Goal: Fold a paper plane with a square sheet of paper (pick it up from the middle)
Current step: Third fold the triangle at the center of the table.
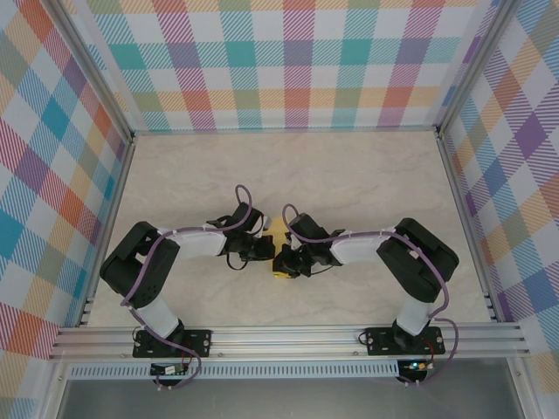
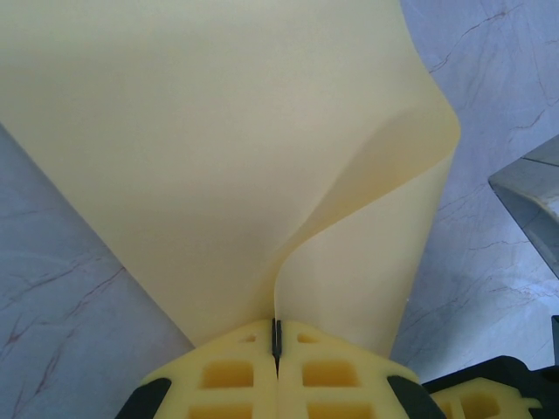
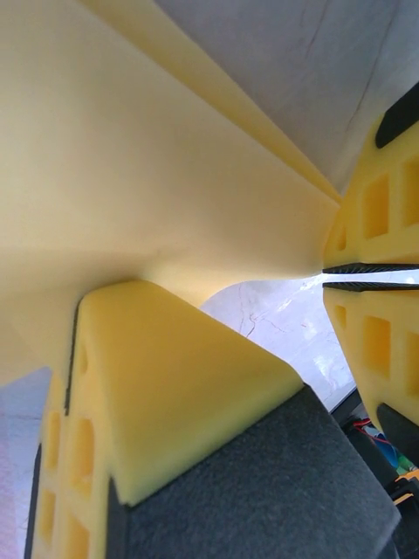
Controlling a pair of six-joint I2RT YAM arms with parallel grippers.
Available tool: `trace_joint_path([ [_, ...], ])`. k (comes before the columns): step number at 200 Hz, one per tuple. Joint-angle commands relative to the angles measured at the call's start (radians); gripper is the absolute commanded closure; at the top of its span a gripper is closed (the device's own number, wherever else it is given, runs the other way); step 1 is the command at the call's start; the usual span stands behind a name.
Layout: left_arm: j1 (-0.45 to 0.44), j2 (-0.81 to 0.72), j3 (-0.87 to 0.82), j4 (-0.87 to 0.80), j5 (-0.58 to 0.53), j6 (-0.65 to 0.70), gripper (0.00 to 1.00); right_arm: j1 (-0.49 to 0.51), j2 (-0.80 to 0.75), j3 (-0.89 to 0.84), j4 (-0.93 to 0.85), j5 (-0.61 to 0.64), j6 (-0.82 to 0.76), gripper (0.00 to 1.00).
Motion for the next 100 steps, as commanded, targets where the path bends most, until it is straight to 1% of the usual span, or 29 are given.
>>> trace_joint_path([
  [1,0.007,0.019,-0.025,-0.03,-0.004,0.012,0.97,0.007,0.017,-0.014,0.037,-0.012,0.016,0.86],
  [47,0.007,0.014,-0.018,-0.032,-0.012,0.011,0.98,0.007,-0.033,-0.006,-0.005,0.005,-0.004,0.85],
  [100,0.007,0.018,-0.023,-0.033,-0.013,0.012,0.98,0.008,0.005,-0.03,0.031,-0.002,0.008,0.85],
])
